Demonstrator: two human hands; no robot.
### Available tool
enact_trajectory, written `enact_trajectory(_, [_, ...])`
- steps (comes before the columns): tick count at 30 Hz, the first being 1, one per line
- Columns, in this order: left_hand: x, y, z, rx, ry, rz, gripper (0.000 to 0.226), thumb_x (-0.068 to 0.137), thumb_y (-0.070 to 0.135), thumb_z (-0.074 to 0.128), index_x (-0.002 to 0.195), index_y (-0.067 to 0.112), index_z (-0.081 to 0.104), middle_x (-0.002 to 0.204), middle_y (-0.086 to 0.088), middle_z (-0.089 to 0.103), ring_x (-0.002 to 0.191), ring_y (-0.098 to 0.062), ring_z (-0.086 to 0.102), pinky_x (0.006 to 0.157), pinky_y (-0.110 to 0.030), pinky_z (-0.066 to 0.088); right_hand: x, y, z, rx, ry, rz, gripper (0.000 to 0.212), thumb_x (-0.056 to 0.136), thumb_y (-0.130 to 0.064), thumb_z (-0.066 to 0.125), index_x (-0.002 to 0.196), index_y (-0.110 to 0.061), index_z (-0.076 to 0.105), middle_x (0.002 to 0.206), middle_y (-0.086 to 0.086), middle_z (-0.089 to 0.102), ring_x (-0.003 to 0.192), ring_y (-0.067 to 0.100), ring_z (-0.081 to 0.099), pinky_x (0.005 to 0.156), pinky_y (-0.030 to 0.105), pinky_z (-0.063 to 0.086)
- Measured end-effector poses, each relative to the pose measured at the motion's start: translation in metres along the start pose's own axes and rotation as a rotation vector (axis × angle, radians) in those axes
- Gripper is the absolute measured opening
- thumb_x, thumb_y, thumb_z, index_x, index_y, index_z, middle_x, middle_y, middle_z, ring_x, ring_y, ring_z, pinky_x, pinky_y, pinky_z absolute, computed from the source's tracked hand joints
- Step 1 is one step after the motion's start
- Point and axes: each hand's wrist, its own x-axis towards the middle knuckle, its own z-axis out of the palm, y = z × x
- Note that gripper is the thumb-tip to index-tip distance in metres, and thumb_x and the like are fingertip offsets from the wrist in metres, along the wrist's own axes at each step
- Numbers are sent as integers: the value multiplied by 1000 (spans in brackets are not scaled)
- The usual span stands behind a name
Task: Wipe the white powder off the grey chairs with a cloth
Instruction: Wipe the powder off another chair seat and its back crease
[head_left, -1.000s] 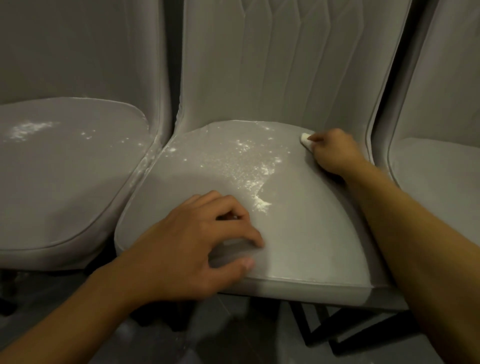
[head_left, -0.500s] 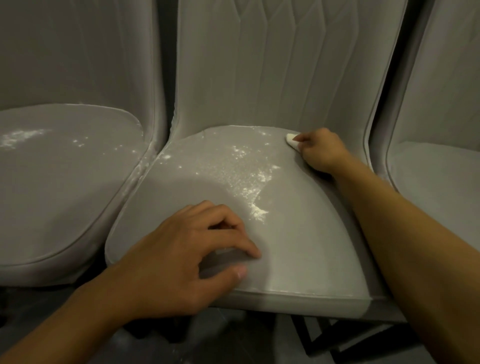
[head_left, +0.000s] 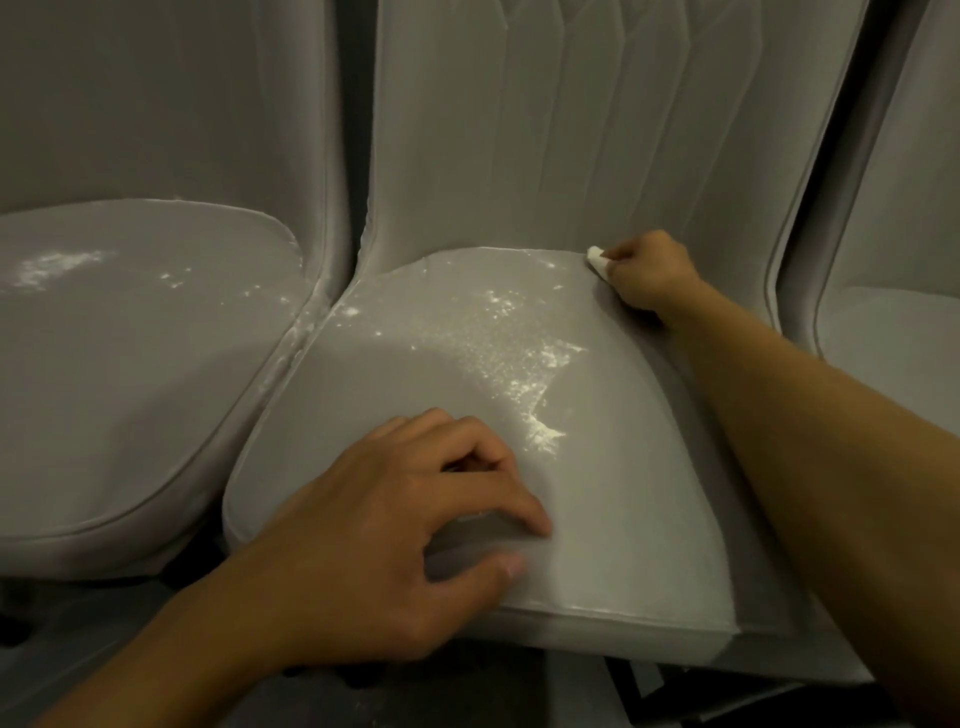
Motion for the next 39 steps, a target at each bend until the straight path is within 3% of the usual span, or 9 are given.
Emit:
enact_trajectory(2, [1, 0, 0, 2, -5, 1, 24, 89, 49, 65, 113, 48, 67, 113, 23, 54, 104, -5, 54, 89, -32, 45, 14, -8, 12, -27, -11, 6, 44, 92, -59, 58, 107, -21, 75, 116, 13, 68, 108, 35, 64, 101, 43, 49])
enact_trajectory(6, [2, 0, -1, 9, -10, 1, 23, 90, 47, 66, 113, 46, 68, 113, 22, 54, 105, -5, 54, 89, -31, 44, 19, -31, 24, -166, -82, -147, 27, 96, -38, 60, 117, -27, 72, 126, 6, 67, 118, 32, 59, 106, 45, 44])
enact_trajectory(9, [0, 1, -1, -3, 7, 10, 24, 89, 46, 68, 113, 45, 68, 112, 22, 54, 104, -7, 55, 88, -32, 45, 9, -37, 21, -208, -217, -314, 32, 98, -19, 57, 127, -27, 69, 131, 3, 63, 121, 24, 56, 104, 28, 40])
enact_trajectory(12, [1, 1, 1, 15, 31, 15, 23, 88, 47, 69, 111, 45, 69, 112, 22, 54, 102, -6, 54, 87, -31, 45, -1, -33, 5, -187, -351, -376, 29, 101, -17, 54, 125, -25, 69, 118, -3, 62, 109, 12, 54, 93, 19, 34])
enact_trajectory(17, [2, 0, 2, 17, 57, 22, 23, 87, 49, 68, 110, 45, 70, 109, 22, 55, 99, -6, 54, 86, -28, 43, 29, -15, 11, -162, -91, -222, 28, 99, -33, 57, 123, -28, 70, 129, 3, 65, 120, 27, 59, 105, 32, 44])
enact_trajectory(21, [3, -1, 3, 17, 64, 26, 21, 86, 52, 67, 106, 46, 71, 105, 20, 55, 95, -4, 52, 84, -27, 42, 42, -35, 36, -168, -129, -236, 34, 97, -48, 58, 121, -29, 71, 129, 1, 67, 121, 28, 59, 107, 39, 45])
enact_trajectory(29, [6, -3, 3, 12, 69, 34, 20, 87, 53, 65, 103, 46, 72, 102, 18, 55, 93, -3, 51, 83, -25, 40, 47, -86, 64, -272, -281, -445, 32, 97, -11, 52, 119, -21, 72, 123, 1, 66, 118, 23, 57, 103, 32, 44])
enact_trajectory(32, [5, -5, 4, 25, 78, 64, 20, 89, 52, 65, 105, 45, 73, 104, 17, 56, 94, -4, 52, 82, -27, 41, 45, -87, 65, -207, -322, -492, 34, 102, -12, 50, 129, -21, 67, 130, -4, 61, 123, 15, 52, 105, 21, 35])
enact_trajectory(39, [4, -7, 4, 7, 72, 55, 21, 86, 47, 66, 106, 45, 73, 104, 18, 56, 95, -3, 50, 84, -27, 41, 43, -62, 43, -325, -219, -387, 36, 104, -21, 47, 137, -21, 60, 141, 12, 57, 128, 34, 51, 105, 35, 39])
